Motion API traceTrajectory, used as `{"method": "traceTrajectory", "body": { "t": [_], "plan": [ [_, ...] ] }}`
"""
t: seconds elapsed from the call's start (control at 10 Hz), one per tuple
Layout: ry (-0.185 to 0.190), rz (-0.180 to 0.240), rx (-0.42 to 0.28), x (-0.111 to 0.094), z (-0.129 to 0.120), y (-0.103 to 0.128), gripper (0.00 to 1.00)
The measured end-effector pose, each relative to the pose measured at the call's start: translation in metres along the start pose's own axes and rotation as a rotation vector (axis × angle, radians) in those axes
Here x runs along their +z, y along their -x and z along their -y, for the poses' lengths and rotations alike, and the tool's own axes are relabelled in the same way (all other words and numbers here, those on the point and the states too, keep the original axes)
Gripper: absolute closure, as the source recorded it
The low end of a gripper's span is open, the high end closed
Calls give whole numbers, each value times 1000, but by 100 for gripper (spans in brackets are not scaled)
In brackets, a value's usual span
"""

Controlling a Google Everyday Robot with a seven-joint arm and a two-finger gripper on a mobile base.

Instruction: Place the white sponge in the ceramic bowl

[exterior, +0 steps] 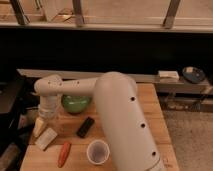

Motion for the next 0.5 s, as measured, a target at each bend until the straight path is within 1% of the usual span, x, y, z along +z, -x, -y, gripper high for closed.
{"method": "traceTrajectory", "body": {
  "t": [0.1, 0.3, 0.5],
  "plan": [
    [18, -11, -1, 9, -1, 3, 20],
    [39, -26, 1, 21, 0, 5, 20],
    [68, -37, 10, 28, 1, 6, 21]
  ]
}}
